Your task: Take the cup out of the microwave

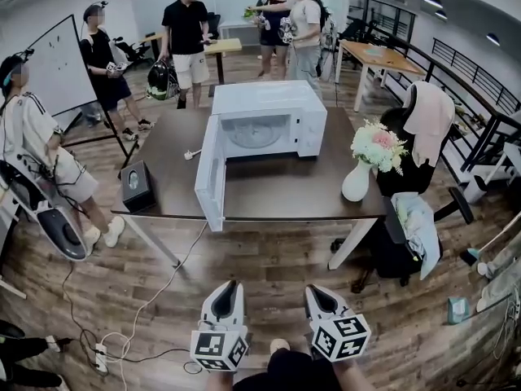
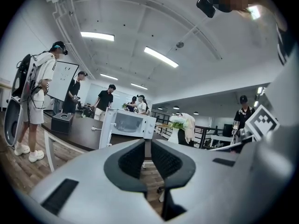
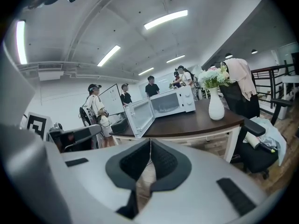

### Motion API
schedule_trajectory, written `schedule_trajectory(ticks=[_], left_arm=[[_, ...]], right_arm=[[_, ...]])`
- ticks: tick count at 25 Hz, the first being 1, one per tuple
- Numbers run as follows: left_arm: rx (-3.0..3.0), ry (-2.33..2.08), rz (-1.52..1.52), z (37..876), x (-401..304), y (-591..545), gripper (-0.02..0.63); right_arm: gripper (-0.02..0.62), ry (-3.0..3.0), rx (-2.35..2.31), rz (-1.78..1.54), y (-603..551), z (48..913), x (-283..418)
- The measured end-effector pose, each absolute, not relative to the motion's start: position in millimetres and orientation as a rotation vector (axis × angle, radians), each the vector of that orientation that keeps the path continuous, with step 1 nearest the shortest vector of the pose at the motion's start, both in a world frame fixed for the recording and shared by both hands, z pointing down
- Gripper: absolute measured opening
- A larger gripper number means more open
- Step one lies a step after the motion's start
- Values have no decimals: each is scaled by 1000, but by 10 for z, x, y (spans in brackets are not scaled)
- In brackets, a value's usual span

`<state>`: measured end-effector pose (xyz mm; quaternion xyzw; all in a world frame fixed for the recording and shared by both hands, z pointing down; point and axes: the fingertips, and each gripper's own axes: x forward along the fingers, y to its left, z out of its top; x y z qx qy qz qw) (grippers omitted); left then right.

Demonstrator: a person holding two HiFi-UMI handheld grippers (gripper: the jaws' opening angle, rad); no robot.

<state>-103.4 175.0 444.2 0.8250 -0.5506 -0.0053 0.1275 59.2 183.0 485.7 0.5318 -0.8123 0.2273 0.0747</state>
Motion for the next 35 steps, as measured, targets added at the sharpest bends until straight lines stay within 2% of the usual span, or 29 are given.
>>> schedule_trajectory(ticks=[2, 4, 7, 10, 20, 25, 35], left_arm=[[2400, -1605, -14, 4468, -1010, 1639, 51], [2394, -1612, -11, 4501, -1002, 1551, 116], [2374, -1629, -6, 4557, -1004, 1458, 168], [2359, -1645, -6, 4598, -995, 1381, 253], [2298, -1737, 25, 4665, -997, 1300, 430], [2311, -1689, 63, 4734, -879, 1238, 468], [2346, -1626, 49, 4760, -671, 953, 466]], right_arm=[[-5, -2440, 1589, 682, 1714, 4889, 609], [-5, -2443, 1579, 681, 1623, 4912, 615], [-5, -2447, 1564, 681, 1538, 4936, 629], [-5, -2451, 1555, 680, 1473, 4955, 656], [-5, -2459, 1527, 709, 1382, 5006, 713], [-5, -2448, 1536, 737, 1363, 5054, 752], [-5, -2420, 1565, 758, 1075, 5118, 857]])
